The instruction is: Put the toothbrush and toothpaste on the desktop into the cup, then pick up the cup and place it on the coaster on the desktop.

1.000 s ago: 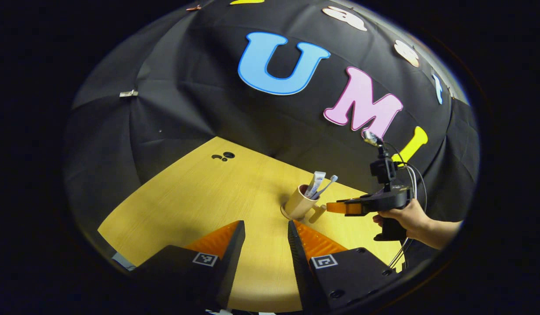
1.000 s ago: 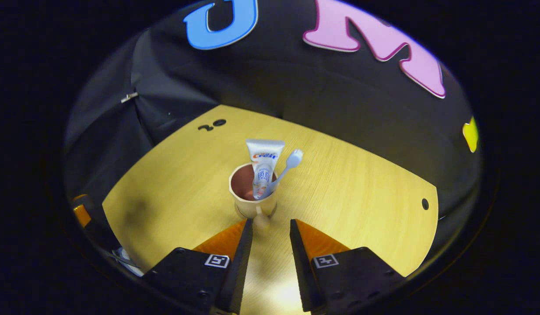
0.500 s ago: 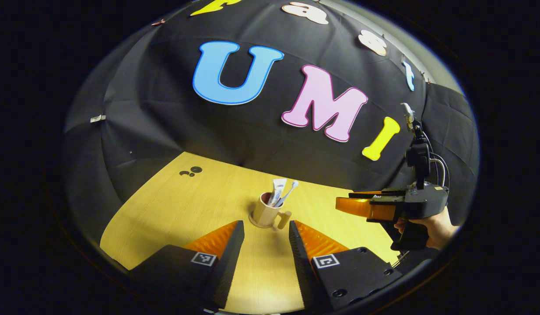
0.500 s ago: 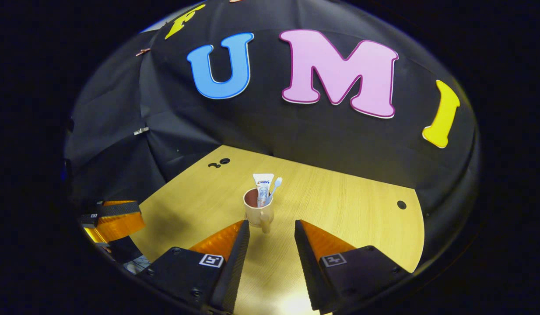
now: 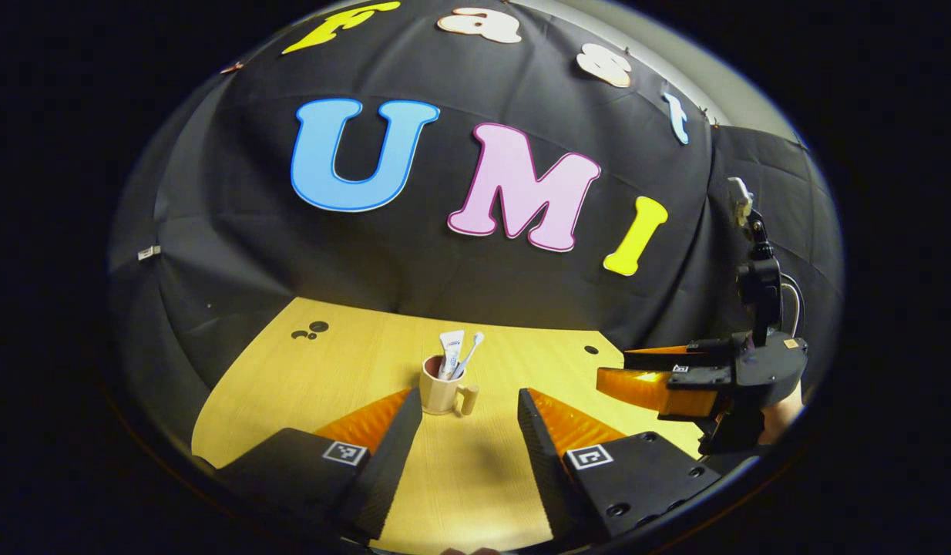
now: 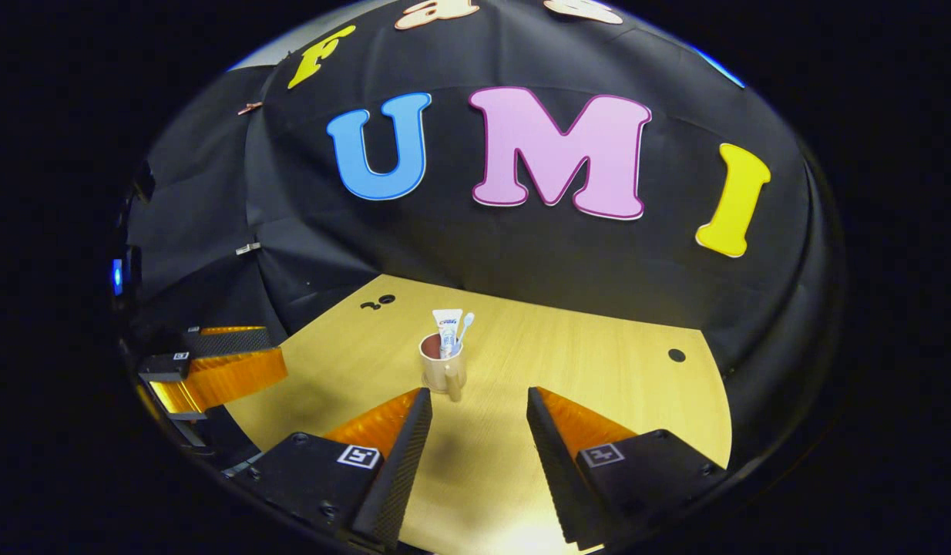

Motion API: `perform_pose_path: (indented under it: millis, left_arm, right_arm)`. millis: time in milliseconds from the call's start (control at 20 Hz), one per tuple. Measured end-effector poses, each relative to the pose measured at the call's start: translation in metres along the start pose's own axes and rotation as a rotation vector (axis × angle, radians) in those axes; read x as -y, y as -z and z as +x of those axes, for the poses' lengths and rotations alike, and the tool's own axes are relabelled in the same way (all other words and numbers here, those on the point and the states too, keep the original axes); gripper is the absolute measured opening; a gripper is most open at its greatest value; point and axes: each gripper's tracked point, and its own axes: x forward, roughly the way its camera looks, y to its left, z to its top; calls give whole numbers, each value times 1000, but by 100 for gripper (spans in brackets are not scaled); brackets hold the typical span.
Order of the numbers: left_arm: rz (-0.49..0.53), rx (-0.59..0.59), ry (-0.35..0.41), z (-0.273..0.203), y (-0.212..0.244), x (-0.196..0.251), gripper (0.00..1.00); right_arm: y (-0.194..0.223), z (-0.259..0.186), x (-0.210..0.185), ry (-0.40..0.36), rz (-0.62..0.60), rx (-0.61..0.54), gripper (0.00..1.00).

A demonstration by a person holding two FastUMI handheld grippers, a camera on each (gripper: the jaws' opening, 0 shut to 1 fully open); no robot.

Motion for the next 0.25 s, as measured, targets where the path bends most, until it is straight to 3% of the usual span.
perform_pose_path:
  millis: [250]
  left_arm:
    - [34,1,-37,2,-1,13,87]
  right_arm:
    - [6,-20,8,1,-27,60,82]
